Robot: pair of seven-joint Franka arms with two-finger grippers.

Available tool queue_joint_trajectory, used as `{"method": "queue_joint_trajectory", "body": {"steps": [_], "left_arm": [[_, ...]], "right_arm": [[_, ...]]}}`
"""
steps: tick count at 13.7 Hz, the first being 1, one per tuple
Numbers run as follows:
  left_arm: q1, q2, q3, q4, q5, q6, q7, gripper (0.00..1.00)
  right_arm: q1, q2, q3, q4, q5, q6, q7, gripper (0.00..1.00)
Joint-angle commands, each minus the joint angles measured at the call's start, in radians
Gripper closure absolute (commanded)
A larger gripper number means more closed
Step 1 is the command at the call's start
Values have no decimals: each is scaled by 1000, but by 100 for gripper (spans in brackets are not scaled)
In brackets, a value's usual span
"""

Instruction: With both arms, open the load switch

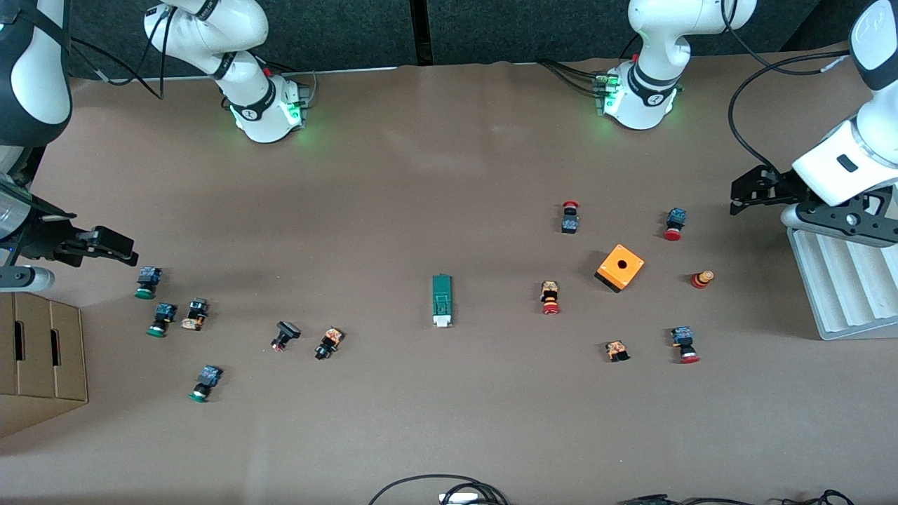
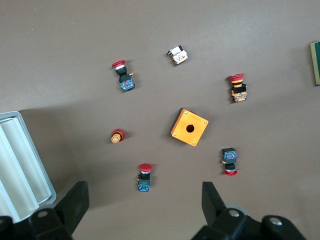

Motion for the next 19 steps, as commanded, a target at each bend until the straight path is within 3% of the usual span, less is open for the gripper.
{"method": "queue_joint_trajectory", "body": {"steps": [1, 8, 12, 14, 19], "left_arm": [[-3, 2, 1, 15, 14, -20, -12, 0], [-15, 1, -34, 18, 0, -20, -130, 0], [-15, 4, -130, 33, -2, -15, -300, 0], [-15, 8, -187, 35, -3, 0, -390, 0], [-15, 43, -342, 24, -2, 144, -605, 0]], "right_arm": [[3, 12, 1, 1, -5, 18, 3, 0], [6, 24, 4, 2, -2, 19, 9, 0], [6, 61, 5, 24, 47, 18, 49, 0], [6, 120, 10, 94, 77, 4, 145, 0], [5, 228, 8, 163, 254, -4, 343, 0]]}}
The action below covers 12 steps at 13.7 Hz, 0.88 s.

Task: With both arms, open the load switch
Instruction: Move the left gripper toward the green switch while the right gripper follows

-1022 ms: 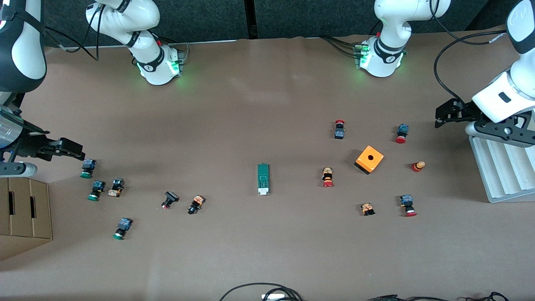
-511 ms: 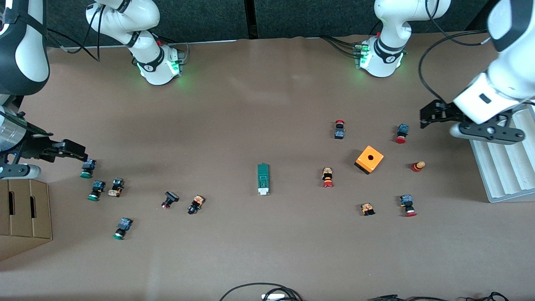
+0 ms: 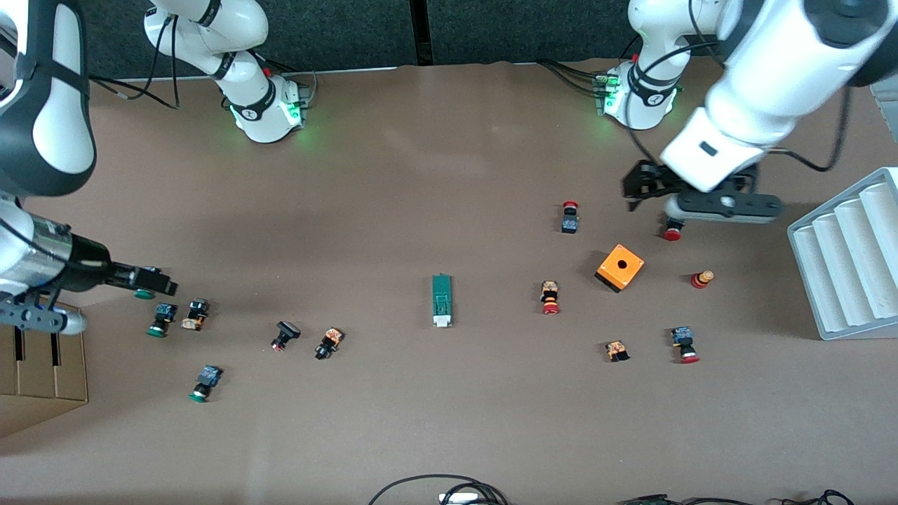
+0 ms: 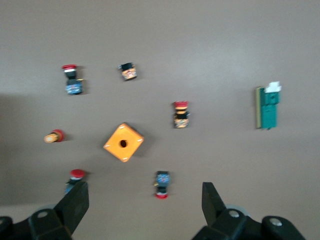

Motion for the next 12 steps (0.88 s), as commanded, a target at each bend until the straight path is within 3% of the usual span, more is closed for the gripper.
{"method": "queue_joint_trajectory", "body": {"steps": [1, 5, 9, 12], "left_arm": [[4, 51, -79, 14, 4, 85, -120, 0], [-21, 97, -166, 10, 33, 196, -327, 0], [-162, 176, -167, 11, 219, 288, -584, 0], [-249, 232, -167, 11, 358, 329, -739, 0]], "right_arm": [[0, 85, -2, 91, 93, -16, 135, 0], [50, 166, 4, 137, 164, 2, 403, 0], [173, 222, -8, 154, 184, 54, 696, 0], [207, 292, 2, 212, 187, 70, 935, 0]]}}
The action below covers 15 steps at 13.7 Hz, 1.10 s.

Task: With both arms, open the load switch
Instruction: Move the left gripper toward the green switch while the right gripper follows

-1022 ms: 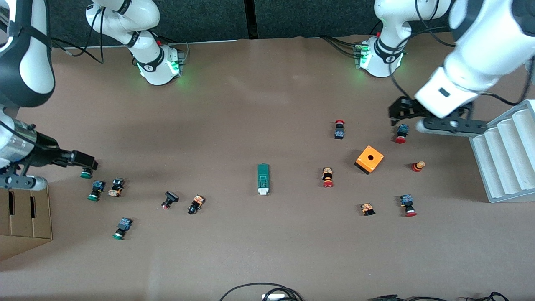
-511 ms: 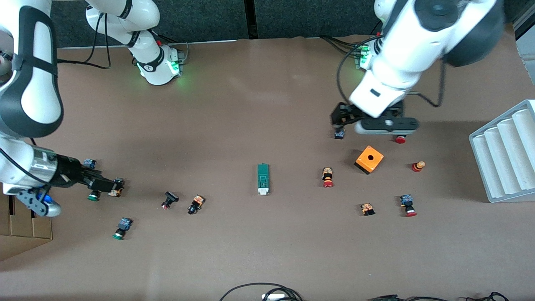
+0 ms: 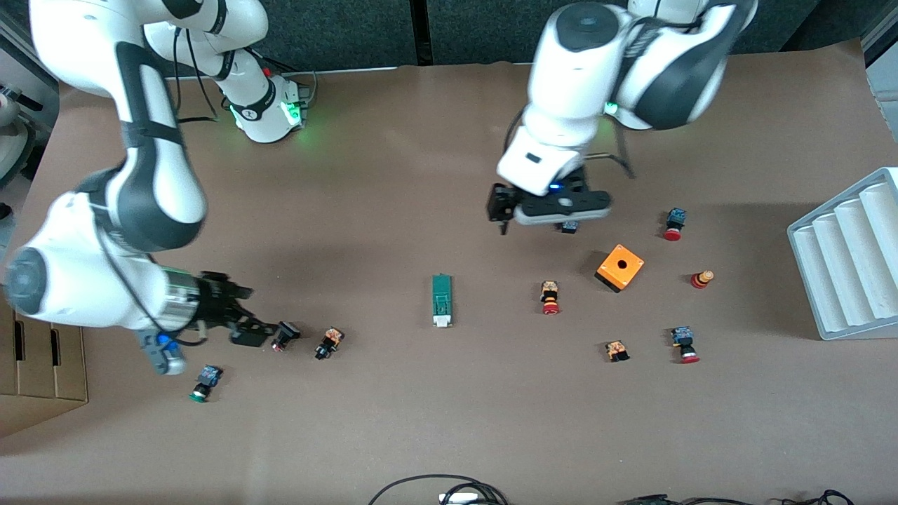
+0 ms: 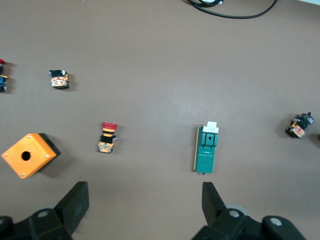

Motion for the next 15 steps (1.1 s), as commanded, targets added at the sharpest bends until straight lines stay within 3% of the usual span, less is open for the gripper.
{"method": "queue_joint_trajectory", "body": {"steps": [1, 4, 8, 15], "left_arm": [[-76, 61, 4, 15, 122, 45, -143, 0], [-134, 124, 4, 15, 247, 91, -286, 0], [-215, 175, 4, -19, 397, 137, -464, 0], [-330, 256, 6, -94, 651, 171, -755, 0]], "right_arm": [[40, 92, -7, 107, 26, -7, 181, 0], [85, 156, -5, 145, 41, 5, 318, 0], [103, 245, -2, 175, 184, 91, 447, 0], [192, 337, -4, 181, 242, 266, 579, 2]]}}
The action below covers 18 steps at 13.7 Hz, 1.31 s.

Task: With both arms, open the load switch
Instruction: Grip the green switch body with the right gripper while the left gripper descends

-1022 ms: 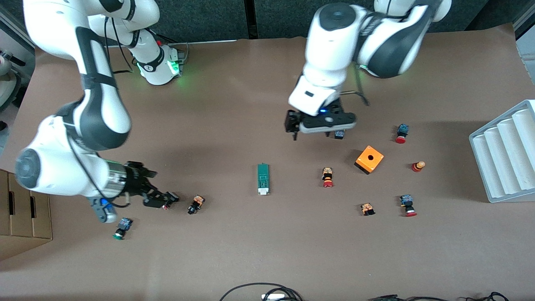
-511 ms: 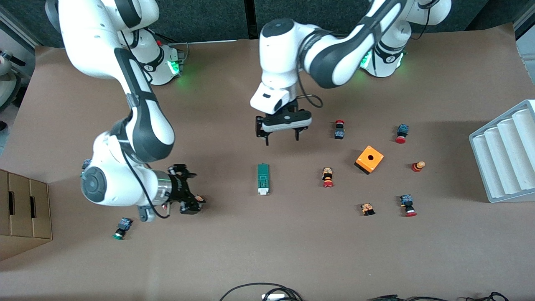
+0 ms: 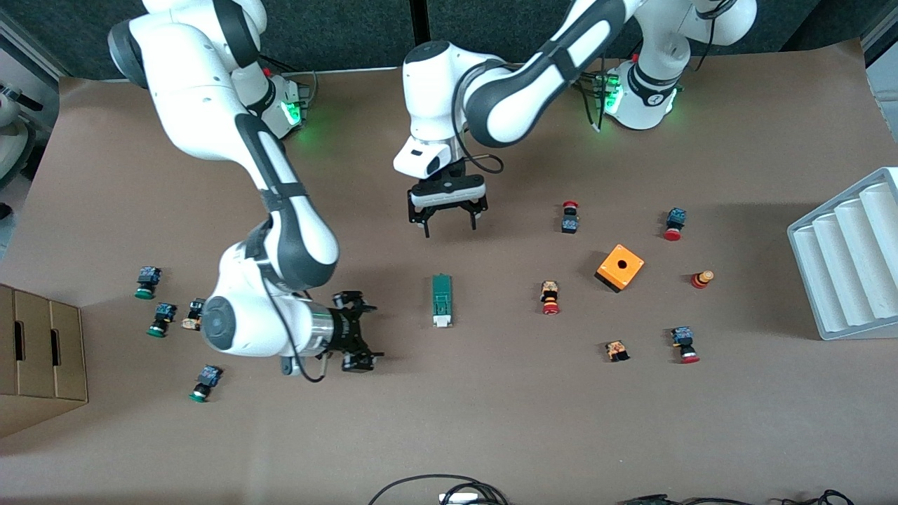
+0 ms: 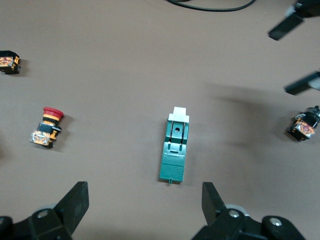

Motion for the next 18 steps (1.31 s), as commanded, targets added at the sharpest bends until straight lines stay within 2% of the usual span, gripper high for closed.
{"method": "queue_joint_trajectory", "body": {"steps": [1, 4, 10, 12, 13, 18], "left_arm": [[-55, 48, 8, -17, 126, 16, -159, 0], [-99, 120, 8, -20, 291, 13, -340, 0], [-136, 226, 13, -39, 586, 3, -551, 0], [-136, 259, 14, -39, 687, -24, -601, 0], [-136, 279, 14, -34, 732, -49, -614, 0], [-130, 319, 16, -30, 853, -72, -669, 0]], "right_arm": [[26, 59, -7, 53, 29, 52, 65, 2], [40, 109, 10, 85, 56, 125, 127, 3], [104, 171, 14, 91, 64, 253, 211, 6], [117, 189, 14, 103, 64, 277, 232, 8], [126, 199, 13, 110, 64, 284, 239, 13], [160, 212, 7, 110, 63, 294, 283, 18]]}}
